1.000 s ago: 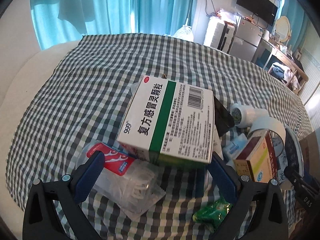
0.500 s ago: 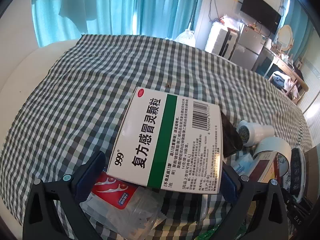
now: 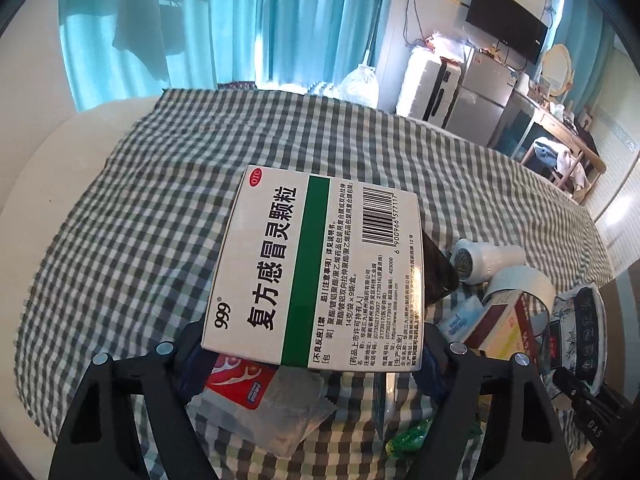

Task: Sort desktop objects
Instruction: 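Grasp the white-blue bandage packet with the right tool while the left tool grasps the green-white medicine box, then lift both held items and carry them toward the cardboard box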

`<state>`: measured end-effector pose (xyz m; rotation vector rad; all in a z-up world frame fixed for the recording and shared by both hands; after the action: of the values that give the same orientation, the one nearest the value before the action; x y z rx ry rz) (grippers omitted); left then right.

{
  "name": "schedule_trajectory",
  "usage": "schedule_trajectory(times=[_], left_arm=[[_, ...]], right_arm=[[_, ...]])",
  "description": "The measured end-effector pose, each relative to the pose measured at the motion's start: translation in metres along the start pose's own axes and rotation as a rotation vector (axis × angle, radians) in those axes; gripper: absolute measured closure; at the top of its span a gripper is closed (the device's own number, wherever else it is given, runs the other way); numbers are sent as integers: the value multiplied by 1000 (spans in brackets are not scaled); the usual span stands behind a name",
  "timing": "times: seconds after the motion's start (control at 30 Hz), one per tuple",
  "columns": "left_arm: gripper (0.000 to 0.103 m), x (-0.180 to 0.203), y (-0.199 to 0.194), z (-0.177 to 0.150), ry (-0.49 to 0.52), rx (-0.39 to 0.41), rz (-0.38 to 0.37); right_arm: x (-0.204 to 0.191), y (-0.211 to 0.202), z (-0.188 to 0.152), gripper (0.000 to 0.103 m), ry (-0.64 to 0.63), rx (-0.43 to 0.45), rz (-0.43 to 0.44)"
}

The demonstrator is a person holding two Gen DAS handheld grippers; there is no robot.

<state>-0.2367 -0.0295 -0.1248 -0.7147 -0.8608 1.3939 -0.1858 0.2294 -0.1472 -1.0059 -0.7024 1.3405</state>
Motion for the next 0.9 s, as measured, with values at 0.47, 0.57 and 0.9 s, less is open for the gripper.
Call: schedule_trajectory(times=[0.47,0.57,0.9], left_arm=[[21,-3,-74,-7,-4,85,-22],[21,-6,-89,-6,-17,99,-58],[18,-2,-105,-21,-28,107,-79]], right_arm=[[-6,-49,-6,71,-21,81,49],[-7,-58,-9,71,-21,94,57],[-8,-77,-20,71,-31,125,79]])
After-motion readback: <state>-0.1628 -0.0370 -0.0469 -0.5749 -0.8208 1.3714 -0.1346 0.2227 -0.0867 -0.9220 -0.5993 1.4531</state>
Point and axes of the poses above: each gripper's, at about its wrist camera, not at the fingertips, and y roughly the way its jaws point, x to its right, z to its top, the point moved 4 cm from there along y, roughly the way its jaws point, and after that the axes turned 6 degrees about -x, right-handed, at the moved point
